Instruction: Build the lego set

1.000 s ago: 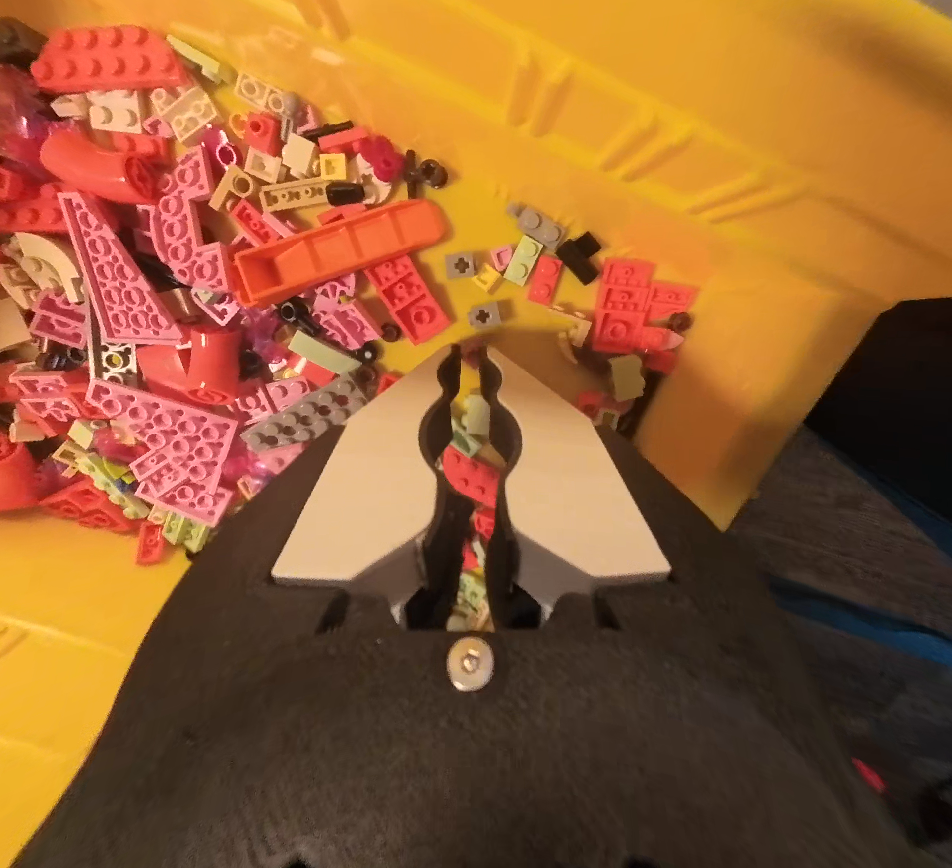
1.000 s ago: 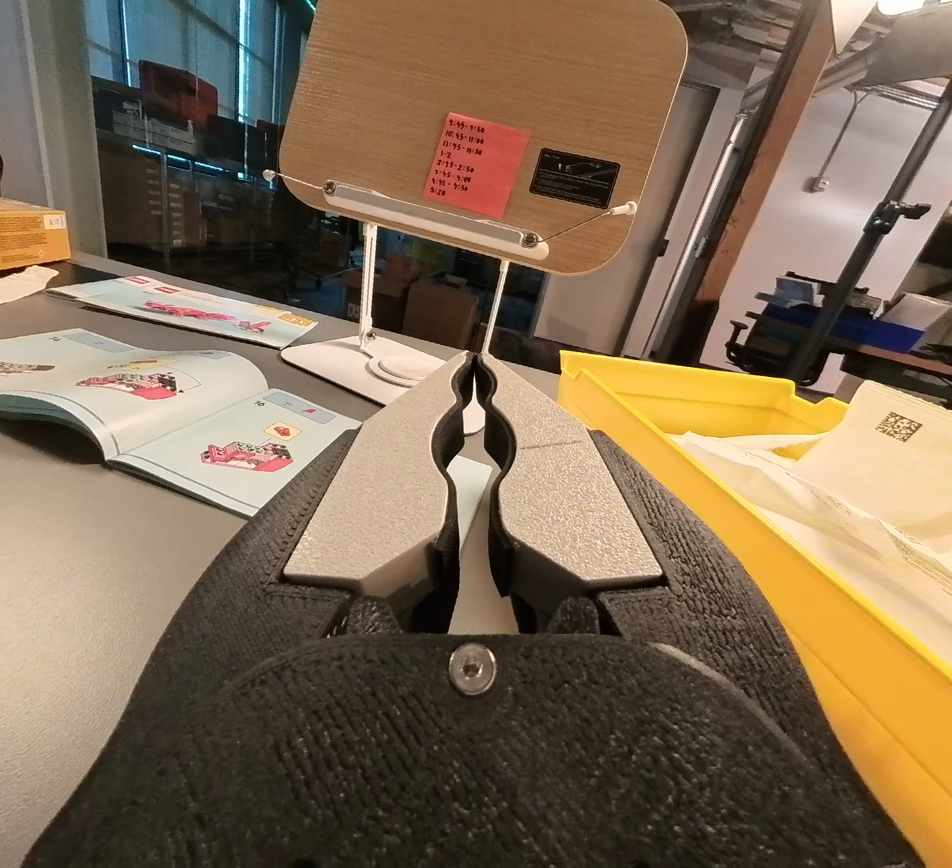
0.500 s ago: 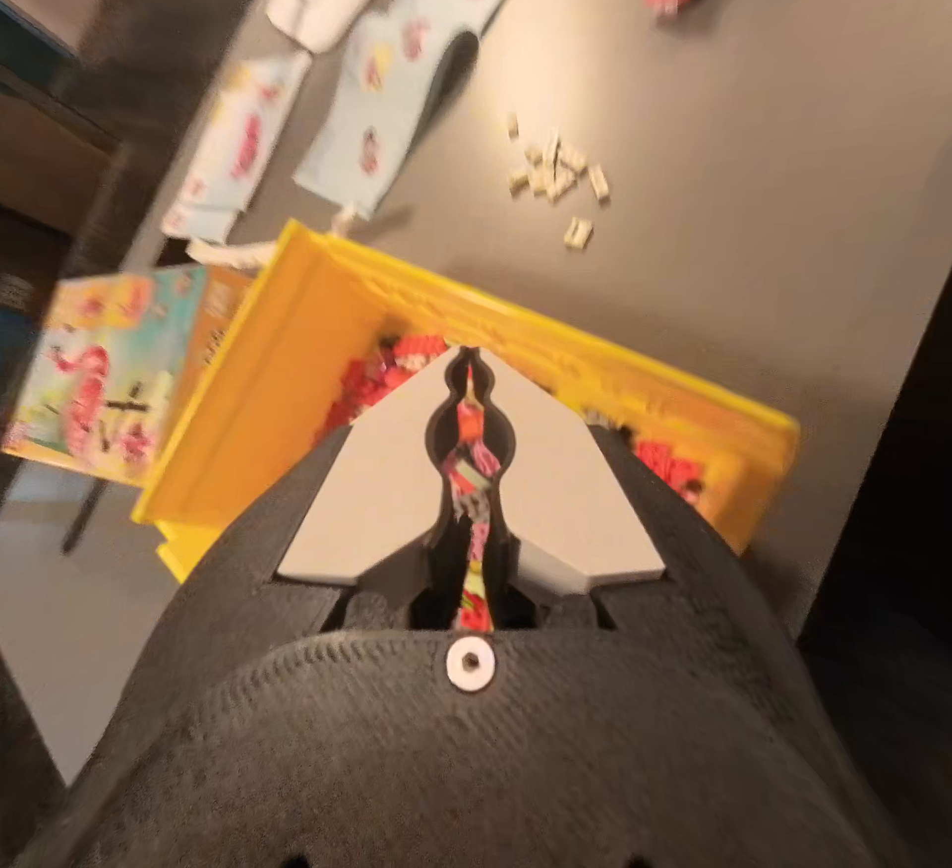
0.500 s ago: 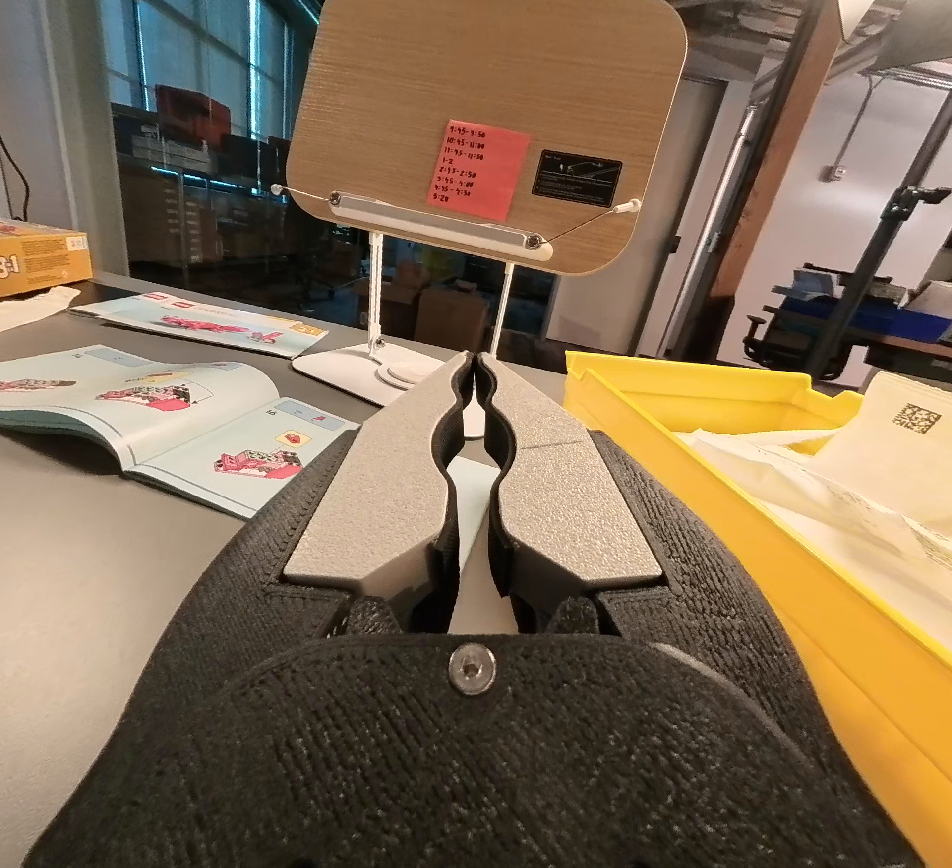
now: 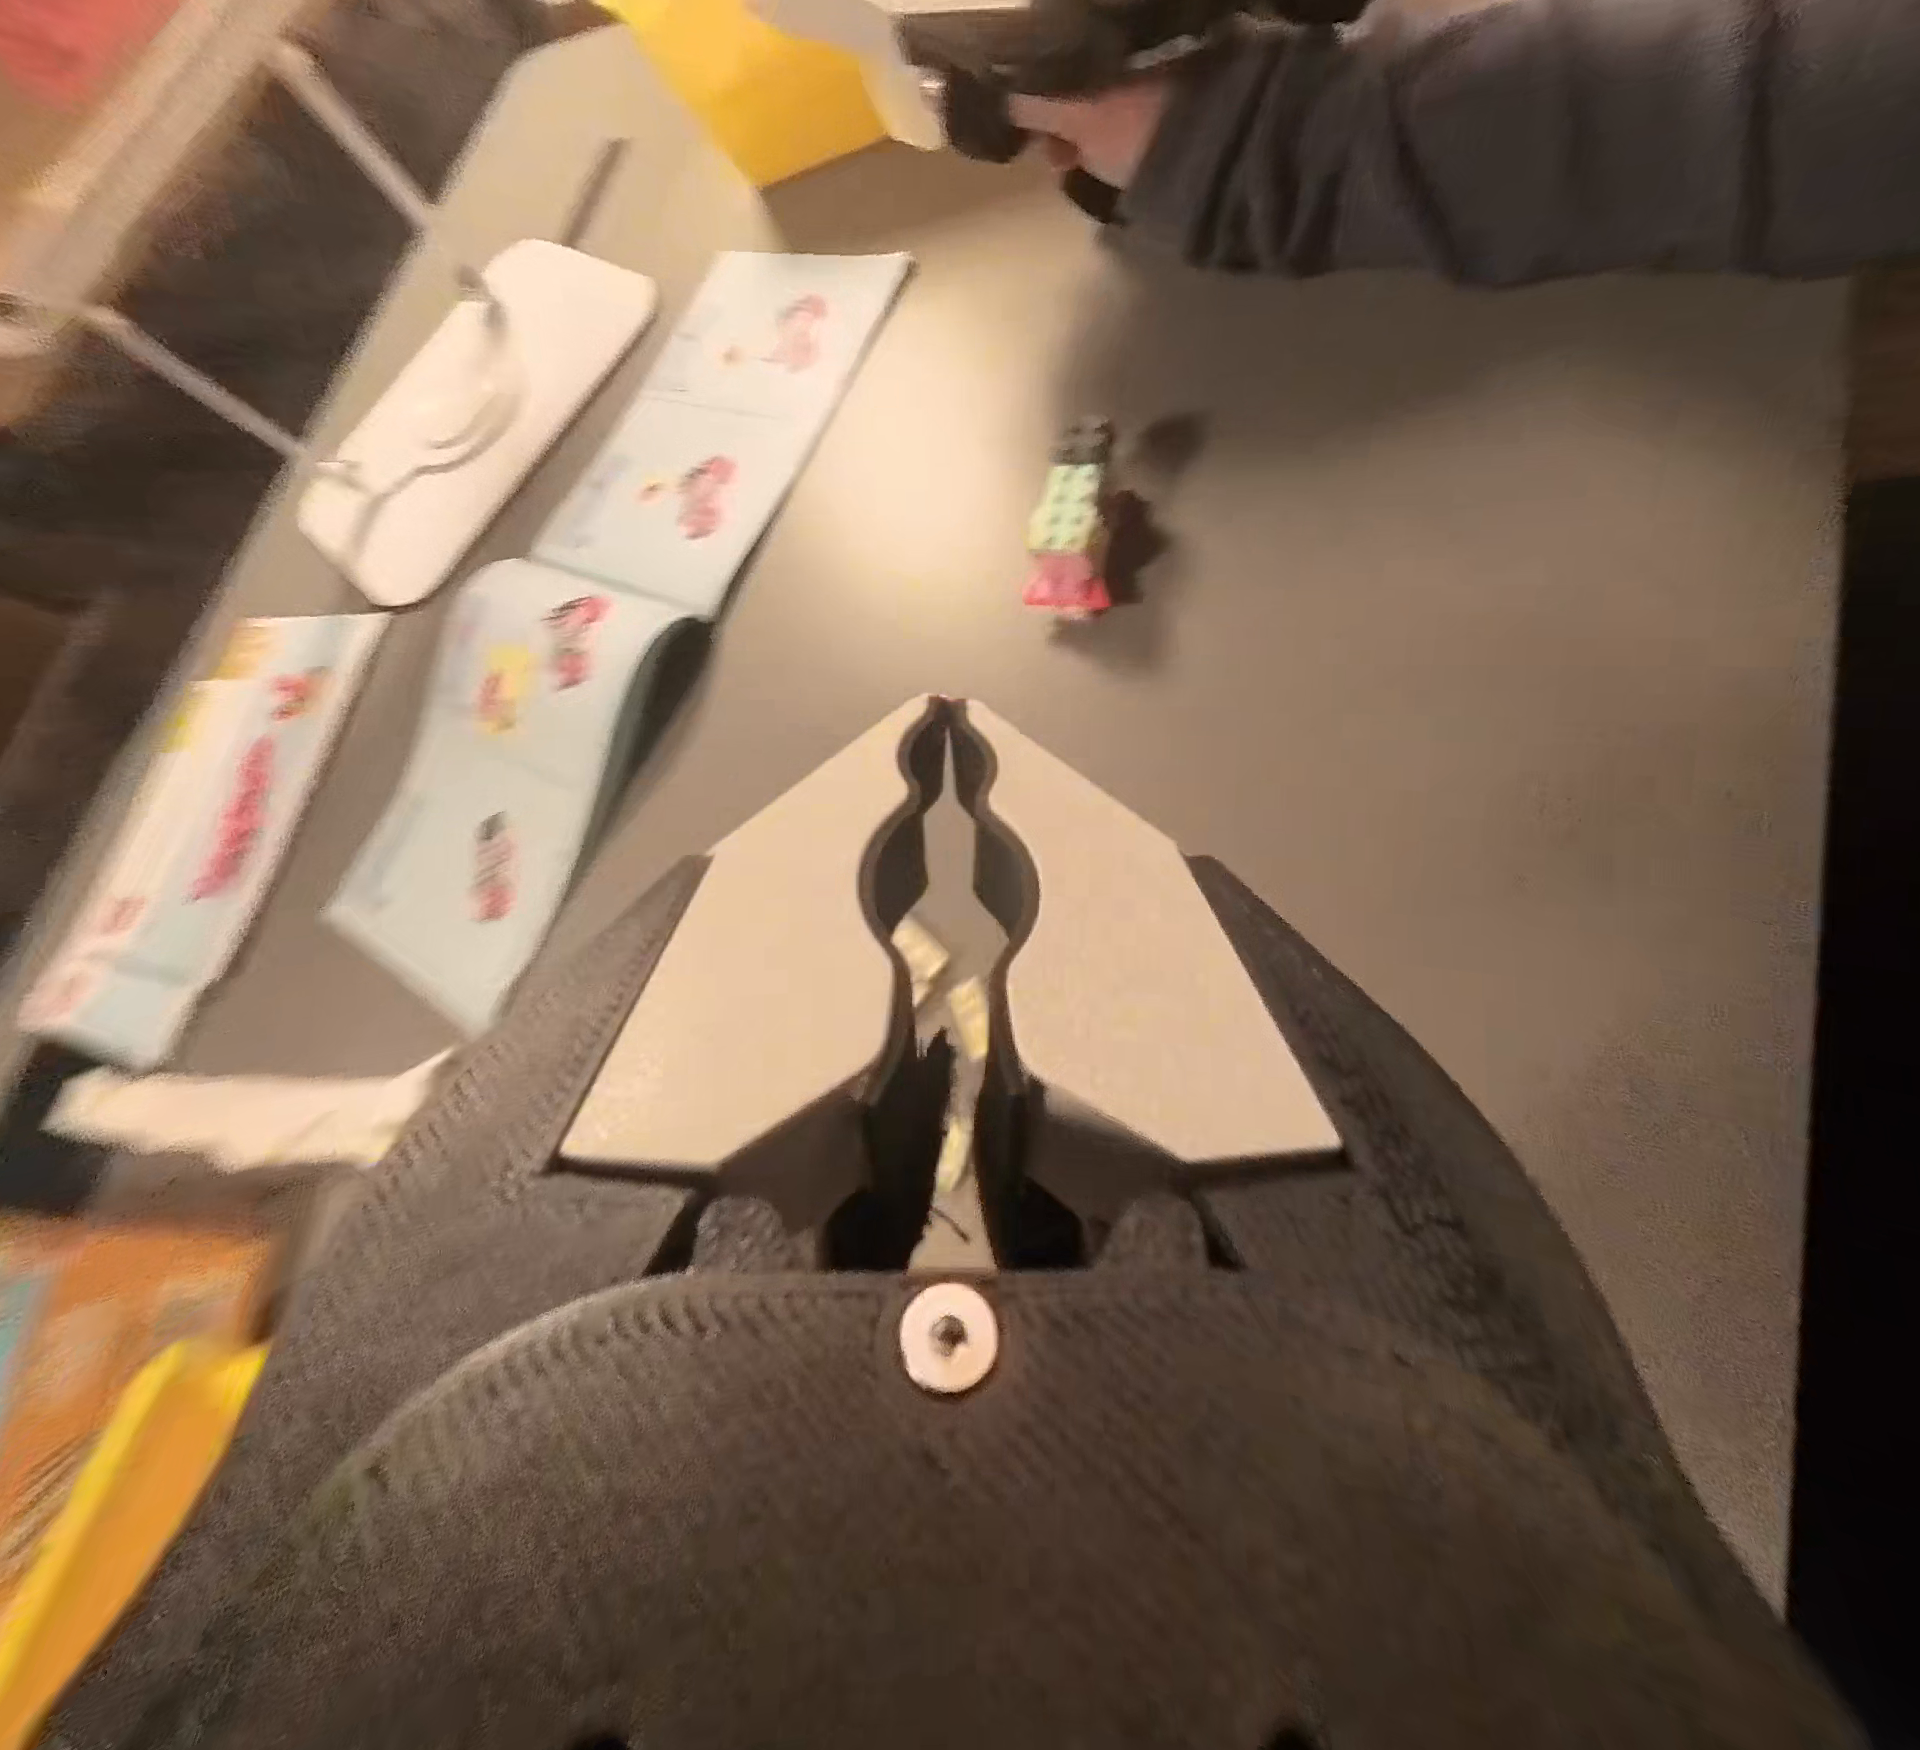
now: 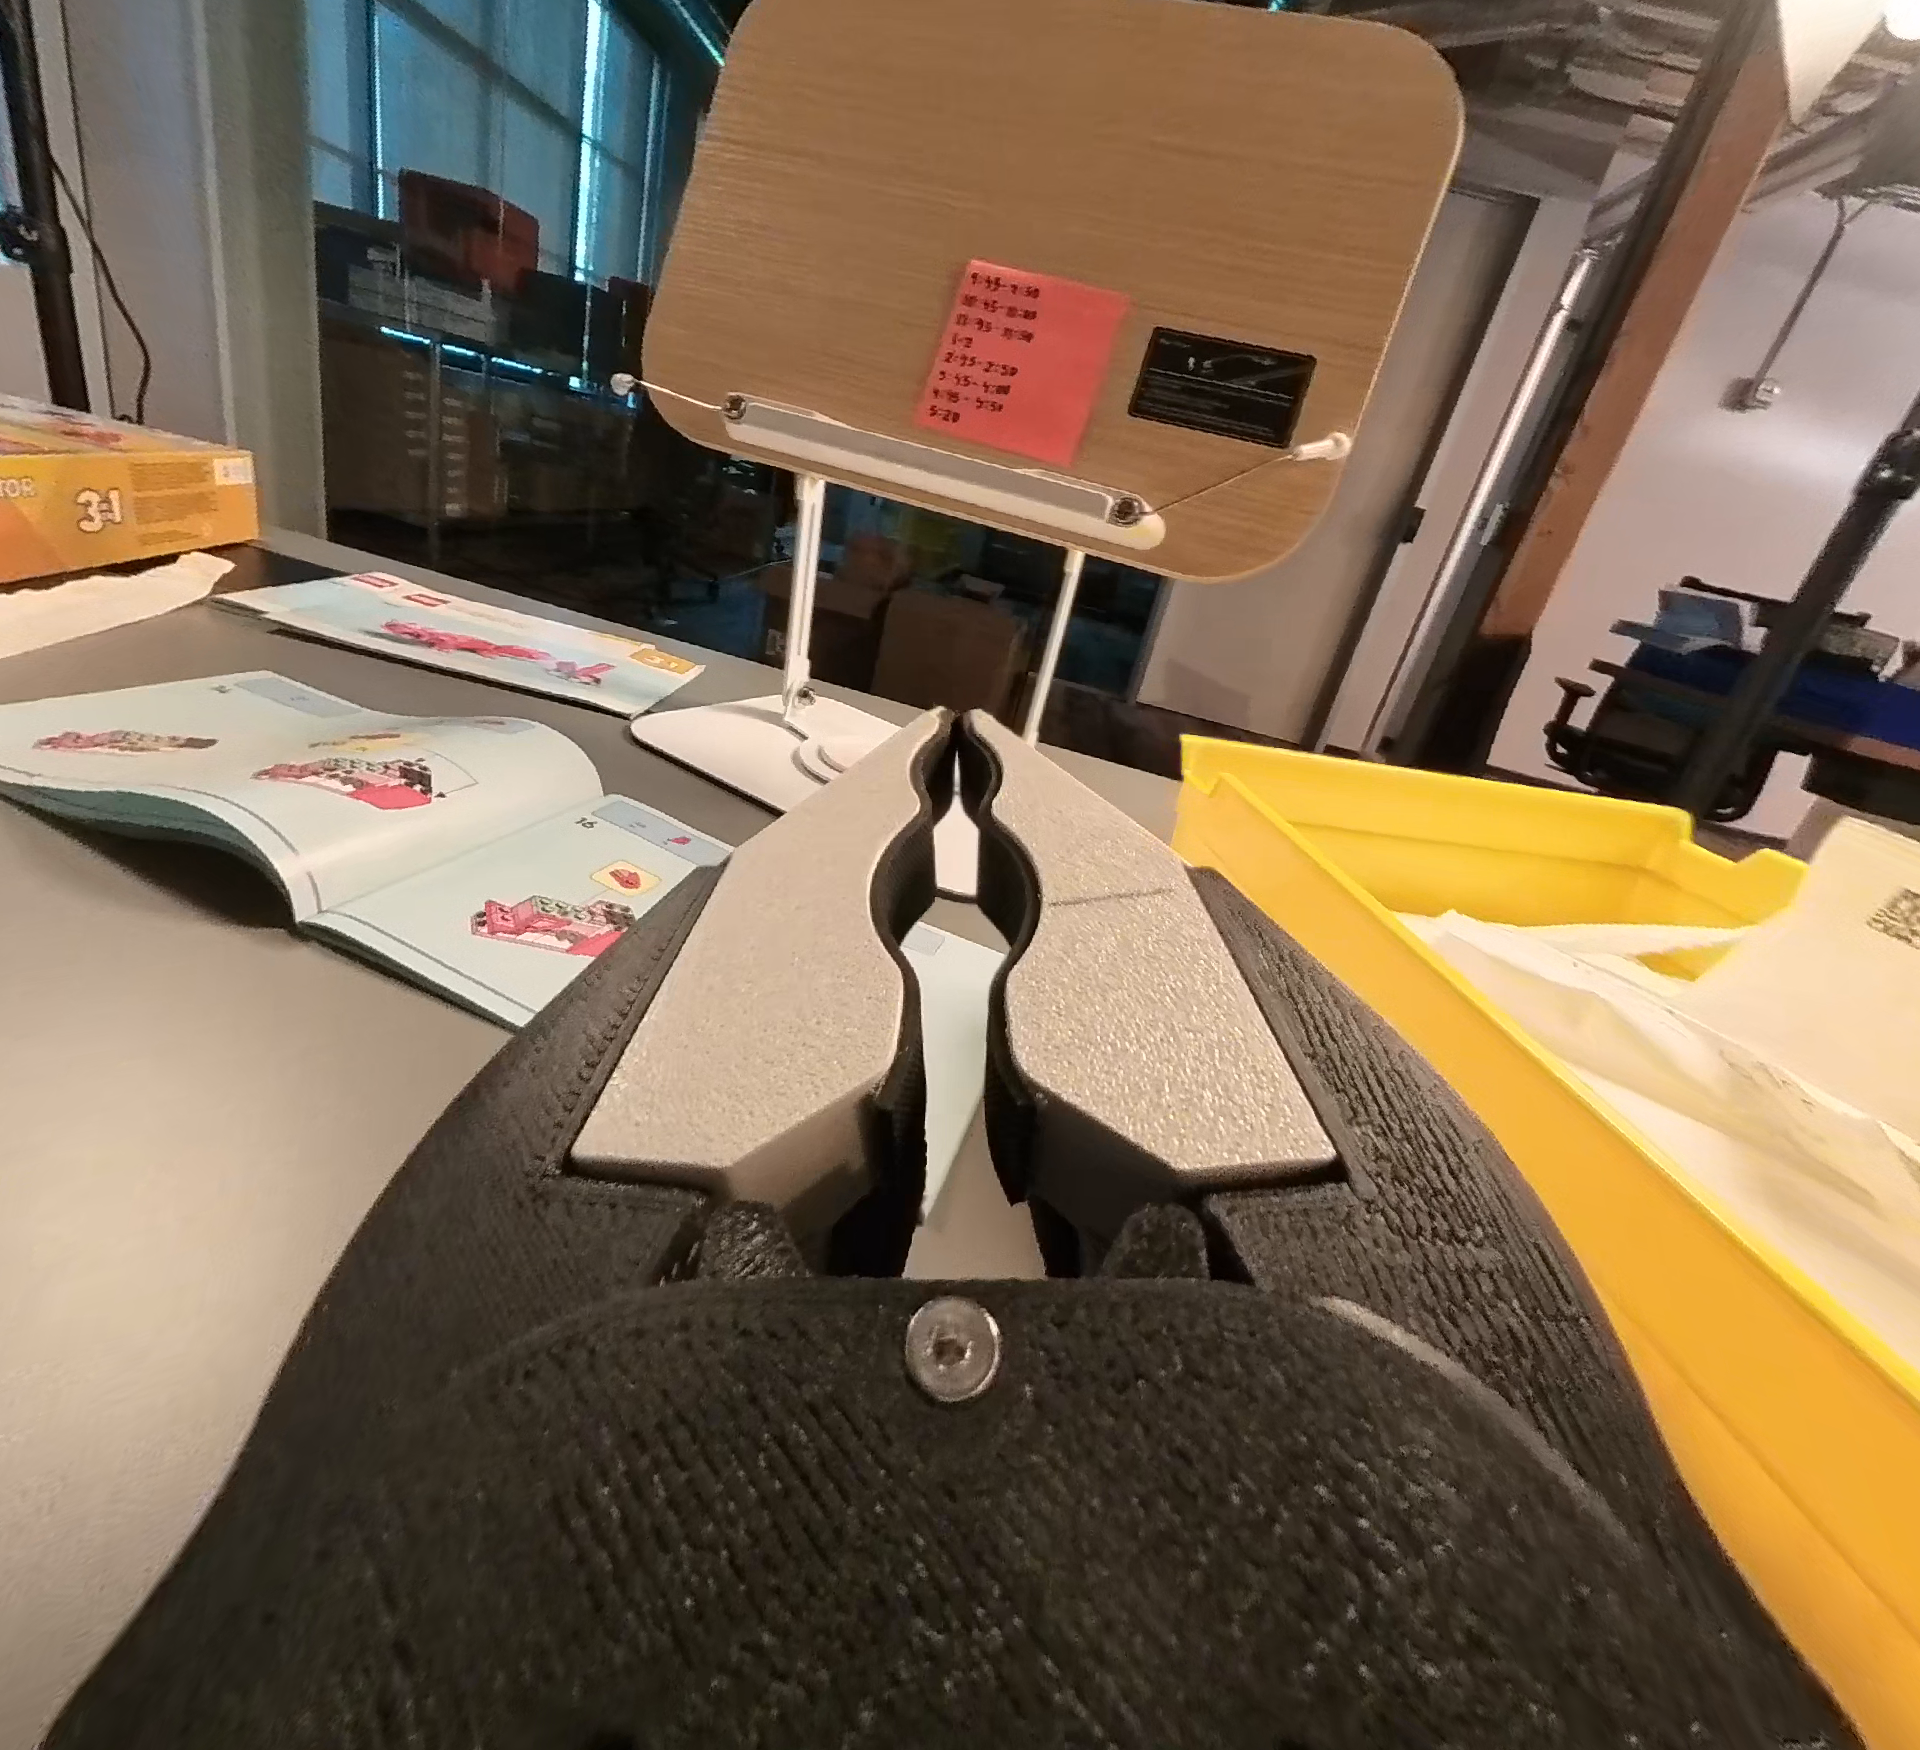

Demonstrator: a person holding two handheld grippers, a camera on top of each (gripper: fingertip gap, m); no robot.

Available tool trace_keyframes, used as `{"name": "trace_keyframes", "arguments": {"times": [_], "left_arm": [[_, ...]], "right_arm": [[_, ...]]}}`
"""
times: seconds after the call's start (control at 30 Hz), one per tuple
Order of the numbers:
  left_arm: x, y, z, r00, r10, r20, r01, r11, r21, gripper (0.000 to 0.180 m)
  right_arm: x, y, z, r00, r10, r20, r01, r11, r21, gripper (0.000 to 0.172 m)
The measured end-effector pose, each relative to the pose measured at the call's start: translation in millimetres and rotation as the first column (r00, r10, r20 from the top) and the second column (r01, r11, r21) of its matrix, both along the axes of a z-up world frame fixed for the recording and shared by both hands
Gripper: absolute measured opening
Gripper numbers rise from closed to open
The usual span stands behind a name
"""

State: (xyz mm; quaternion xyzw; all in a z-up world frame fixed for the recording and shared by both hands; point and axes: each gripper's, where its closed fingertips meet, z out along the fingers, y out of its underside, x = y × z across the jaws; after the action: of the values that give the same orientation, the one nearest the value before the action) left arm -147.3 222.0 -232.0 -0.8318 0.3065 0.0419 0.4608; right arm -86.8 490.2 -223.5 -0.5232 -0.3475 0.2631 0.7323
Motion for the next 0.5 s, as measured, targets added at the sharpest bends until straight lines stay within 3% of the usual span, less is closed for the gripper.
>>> {"name": "trace_keyframes", "arguments": {"times": [0.13, 0.23, 0.27, 0.33, 0.43, 0.5], "left_arm": [[21, 32, -34, 0.979, -0.037, 0.201, 0.047, 0.998, -0.044, 0.0], [23, 55, -29, 0.923, -0.029, 0.383, 0.028, 1.0, 0.008, 0.0], [22, 61, -23, 0.887, -0.036, 0.461, 0.022, 0.999, 0.035, 0.0], [20, 70, -7, 0.784, -0.071, 0.617, 0.024, 0.996, 0.083, 0.0], [17, 74, 11, 0.599, -0.142, 0.788, 0.073, 0.99, 0.123, 0.0], [19, 74, 15, 0.512, -0.173, 0.841, 0.12, 0.984, 0.13, 0.0]], "right_arm": [[-11, -17, 6, 0.996, 0.091, 0.018, -0.092, 0.994, 0.055, 0.0], [-30, -57, 13, 0.944, 0.327, 0.036, -0.328, 0.941, 0.081, 0.002], [-36, -77, 15, 0.897, 0.44, 0.04, -0.442, 0.894, 0.074, 0.004], [-43, -115, 20, 0.776, 0.63, 0.022, -0.63, 0.775, 0.047, 0.028], [-46, -166, 17, 0.578, 0.814, 0.057, -0.816, 0.579, -0.001, 0.022], [-47, -188, 13, 0.496, 0.864, 0.085, -0.866, 0.499, -0.021, 0.02]]}}
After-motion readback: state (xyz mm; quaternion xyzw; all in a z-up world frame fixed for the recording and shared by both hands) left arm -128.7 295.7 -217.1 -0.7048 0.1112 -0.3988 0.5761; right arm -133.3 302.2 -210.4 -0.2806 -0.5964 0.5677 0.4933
